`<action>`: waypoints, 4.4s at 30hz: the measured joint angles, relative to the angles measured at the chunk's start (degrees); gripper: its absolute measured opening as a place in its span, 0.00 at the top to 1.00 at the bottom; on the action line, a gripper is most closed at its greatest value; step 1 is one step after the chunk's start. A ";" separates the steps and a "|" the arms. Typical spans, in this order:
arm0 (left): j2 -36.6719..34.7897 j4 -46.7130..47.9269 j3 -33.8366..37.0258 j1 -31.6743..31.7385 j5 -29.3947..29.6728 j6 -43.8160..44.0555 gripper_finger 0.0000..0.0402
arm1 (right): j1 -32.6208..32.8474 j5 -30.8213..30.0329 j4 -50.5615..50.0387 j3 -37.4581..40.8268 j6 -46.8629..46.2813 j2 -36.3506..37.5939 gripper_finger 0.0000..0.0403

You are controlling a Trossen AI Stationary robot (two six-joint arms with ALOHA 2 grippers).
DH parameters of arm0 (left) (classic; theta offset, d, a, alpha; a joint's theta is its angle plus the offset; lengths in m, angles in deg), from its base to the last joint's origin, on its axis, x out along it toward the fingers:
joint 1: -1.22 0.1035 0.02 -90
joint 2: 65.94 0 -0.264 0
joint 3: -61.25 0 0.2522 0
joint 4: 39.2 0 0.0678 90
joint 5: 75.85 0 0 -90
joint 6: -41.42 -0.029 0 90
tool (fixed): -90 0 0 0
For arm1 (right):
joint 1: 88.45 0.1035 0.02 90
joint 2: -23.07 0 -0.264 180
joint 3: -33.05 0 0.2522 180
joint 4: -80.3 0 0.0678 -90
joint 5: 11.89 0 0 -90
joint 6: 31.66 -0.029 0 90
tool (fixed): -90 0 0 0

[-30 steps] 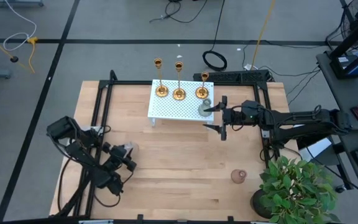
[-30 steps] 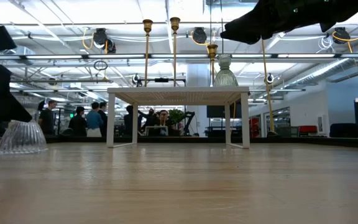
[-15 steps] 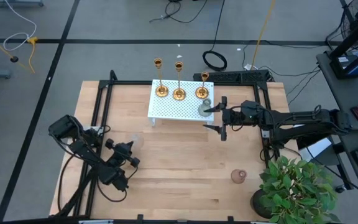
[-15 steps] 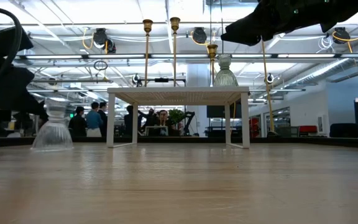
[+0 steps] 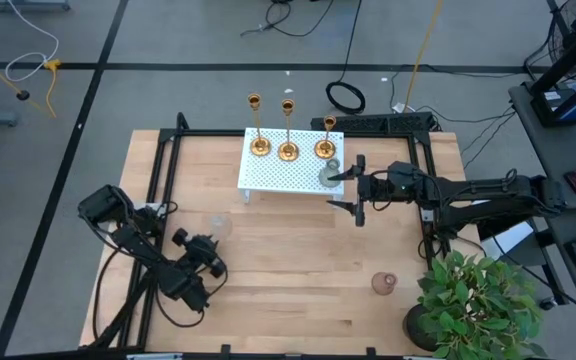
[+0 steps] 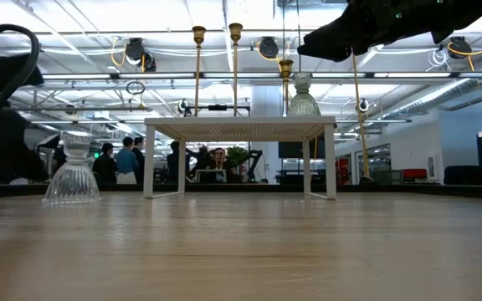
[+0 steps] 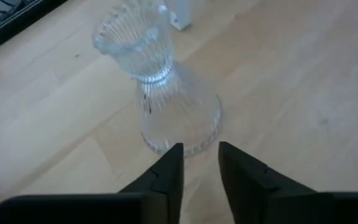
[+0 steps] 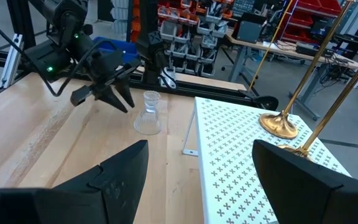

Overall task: Pick & Place candle stick holders
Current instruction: Put the transparent vase on the shelf

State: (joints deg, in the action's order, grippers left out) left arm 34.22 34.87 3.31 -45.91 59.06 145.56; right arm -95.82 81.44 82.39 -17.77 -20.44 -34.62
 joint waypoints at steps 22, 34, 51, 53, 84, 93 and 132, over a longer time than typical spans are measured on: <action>-11.06 15.29 -0.01 -7.10 6.82 15.21 0.50 | -0.02 7.30 -0.32 0.02 3.83 0.02 0.31; -11.21 -3.65 14.54 -4.27 17.17 18.67 0.34 | -0.02 7.29 -0.33 0.02 4.48 0.02 0.31; -11.21 -28.40 20.97 8.91 22.01 -8.77 0.36 | -0.02 7.28 -0.33 0.02 4.94 0.02 0.31; -11.21 -30.92 21.53 10.51 21.77 -10.93 0.36 | -0.02 7.28 -0.33 0.02 4.94 0.02 0.31; -18.32 -34.41 12.69 13.23 25.30 -24.95 0.67 | -0.02 7.26 -0.96 0.02 3.65 0.02 0.31; -25.17 -37.82 1.46 17.13 24.31 -50.26 0.67 | -0.01 7.26 -0.35 0.02 2.97 0.02 0.31; -20.61 -73.16 -1.18 57.88 -15.92 -89.10 0.62 | -0.02 7.28 -1.73 0.02 2.80 0.02 0.31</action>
State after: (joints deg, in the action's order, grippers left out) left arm 13.61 -38.29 2.13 11.96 43.13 56.46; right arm -95.84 88.72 80.67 -17.75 -17.64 -34.60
